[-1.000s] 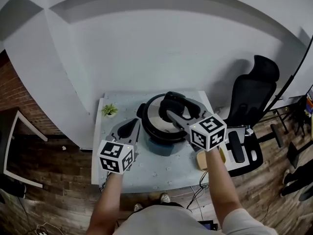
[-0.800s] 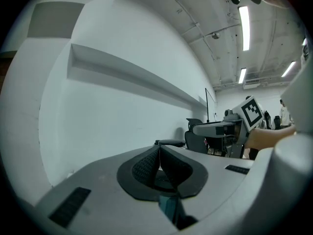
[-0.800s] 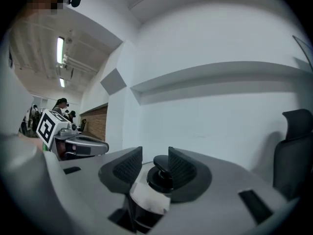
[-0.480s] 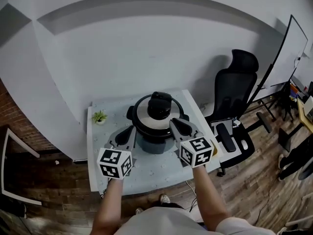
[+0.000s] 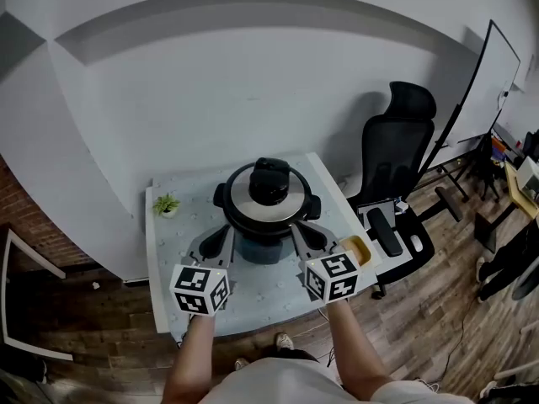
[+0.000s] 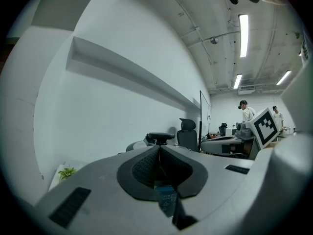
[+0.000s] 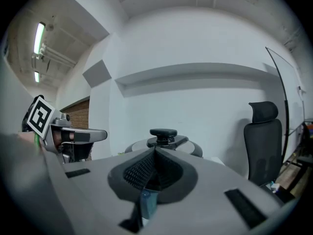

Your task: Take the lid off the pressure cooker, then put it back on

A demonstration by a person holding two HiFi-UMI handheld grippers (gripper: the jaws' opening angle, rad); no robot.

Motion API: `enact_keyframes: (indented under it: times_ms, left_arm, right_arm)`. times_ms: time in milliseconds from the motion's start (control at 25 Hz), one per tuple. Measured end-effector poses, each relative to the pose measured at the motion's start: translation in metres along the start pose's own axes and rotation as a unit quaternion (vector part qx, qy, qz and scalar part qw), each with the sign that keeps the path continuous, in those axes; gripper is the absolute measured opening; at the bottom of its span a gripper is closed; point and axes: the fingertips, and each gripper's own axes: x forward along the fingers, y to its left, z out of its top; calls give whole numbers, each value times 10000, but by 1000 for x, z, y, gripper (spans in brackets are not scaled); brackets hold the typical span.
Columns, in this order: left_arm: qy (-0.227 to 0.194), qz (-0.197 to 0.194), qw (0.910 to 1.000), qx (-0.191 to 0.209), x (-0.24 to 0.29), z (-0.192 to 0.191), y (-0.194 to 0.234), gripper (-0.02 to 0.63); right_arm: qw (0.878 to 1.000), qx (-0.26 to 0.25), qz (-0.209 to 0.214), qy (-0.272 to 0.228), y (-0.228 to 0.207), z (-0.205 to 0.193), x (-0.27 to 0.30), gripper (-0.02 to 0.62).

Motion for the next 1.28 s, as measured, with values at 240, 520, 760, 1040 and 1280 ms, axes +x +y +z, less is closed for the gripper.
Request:
enact_keyframes:
  times_ms: [240, 520, 760, 1040, 1280]
  left_arm:
    - [35, -70, 10000, 8, -1, -3, -3, 14]
    - [37, -139, 9999, 30, 0, -1, -7, 14]
    - [14, -157, 9999, 6, -1, 1, -7, 14]
    - [-20, -175, 9998, -21, -1, 5, -8, 14]
    - [-48, -178, 9998, -33, -3, 8, -8, 14]
  right_arm:
    - [9999, -102, 89, -104, 8, 5, -2, 0]
    - [9996, -198, 64, -197, 9, 13, -6, 0]
    - [9995, -173, 114, -225, 11, 16, -5, 0]
    - [9992, -205, 172, -313, 15, 26, -4, 0]
    - [9988, -215, 211, -374, 19, 31, -4, 0]
